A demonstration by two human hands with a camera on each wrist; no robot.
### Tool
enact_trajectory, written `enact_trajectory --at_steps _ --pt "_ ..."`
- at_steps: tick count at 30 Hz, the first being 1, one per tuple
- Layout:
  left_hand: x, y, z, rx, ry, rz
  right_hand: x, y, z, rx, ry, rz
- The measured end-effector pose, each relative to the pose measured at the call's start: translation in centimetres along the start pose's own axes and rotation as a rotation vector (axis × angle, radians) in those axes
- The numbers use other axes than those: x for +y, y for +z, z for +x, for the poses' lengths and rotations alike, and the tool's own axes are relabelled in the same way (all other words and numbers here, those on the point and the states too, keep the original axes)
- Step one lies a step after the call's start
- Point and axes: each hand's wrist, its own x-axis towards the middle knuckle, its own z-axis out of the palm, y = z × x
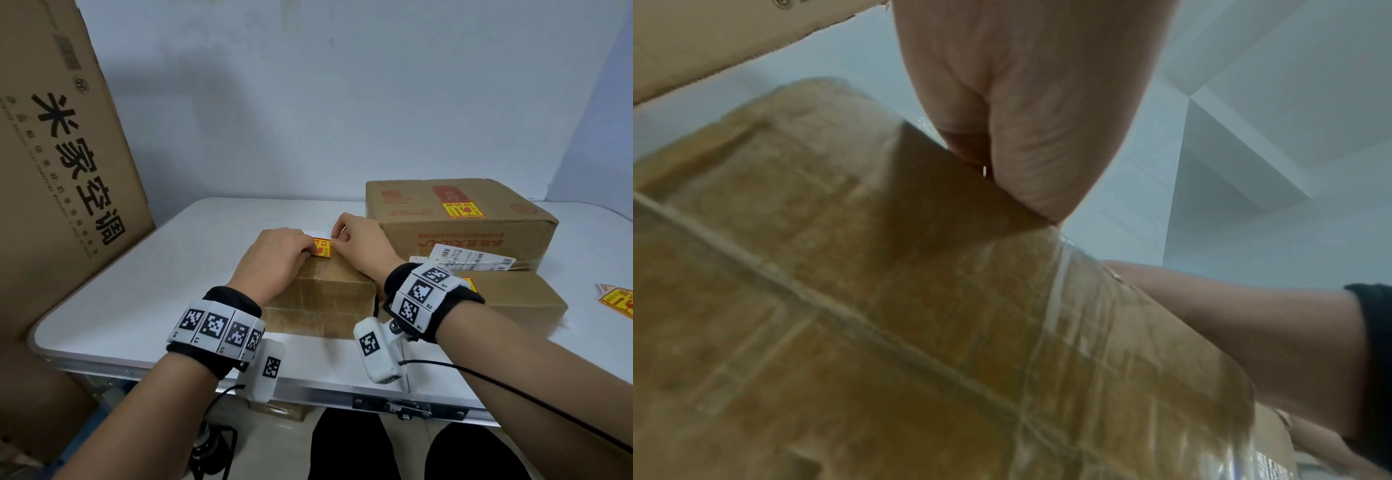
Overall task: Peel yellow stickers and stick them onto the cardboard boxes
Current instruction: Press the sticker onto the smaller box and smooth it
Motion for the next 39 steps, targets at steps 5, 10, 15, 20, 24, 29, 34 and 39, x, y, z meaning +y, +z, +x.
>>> enact_trajectory --at_steps 5,10,15,20,24,29,34,39 --pt "0.1 0.1 0.2 0.029 -0.027 -0.024 0.3 -0.8 -1.5 -0.031 -0.087 0.11" --pt "0.4 0.0 0.1 0.023 -0.055 -0.038 -0.2 -0.9 -1.9 -0.102 -0.078 -0.028" --pt "0.7 -0.1 0.3 -0.004 -0.042 0.026 -0.8 -1.0 -2.1 -0.171 -0.083 -0.169" --pt "0.5 0.0 1.0 -0.136 0.038 0.157 -0.7 -0.7 -2.3 -0.175 -0.067 -0.19" --pt "0.2 -0.3 1.9 -0.287 0.065 0.228 -0.7 -0.7 -2.4 -0.163 -0.028 -0.171" --pt "0.0 -0.8 2.0 -0.382 0.004 0.142 -0.9 -1.0 -2.4 -0.188 -0.017 -0.194" --pt "-0.2 -0.9 1.6 -0.364 -0.028 0.065 -0.9 -1.1 -2.5 -0.205 -0.031 -0.22" --pt "-0.9 -0.7 0.5 -0.269 -0.031 -0.018 -1.0 -1.3 -2.4 -0.231 -0.019 -0.242"
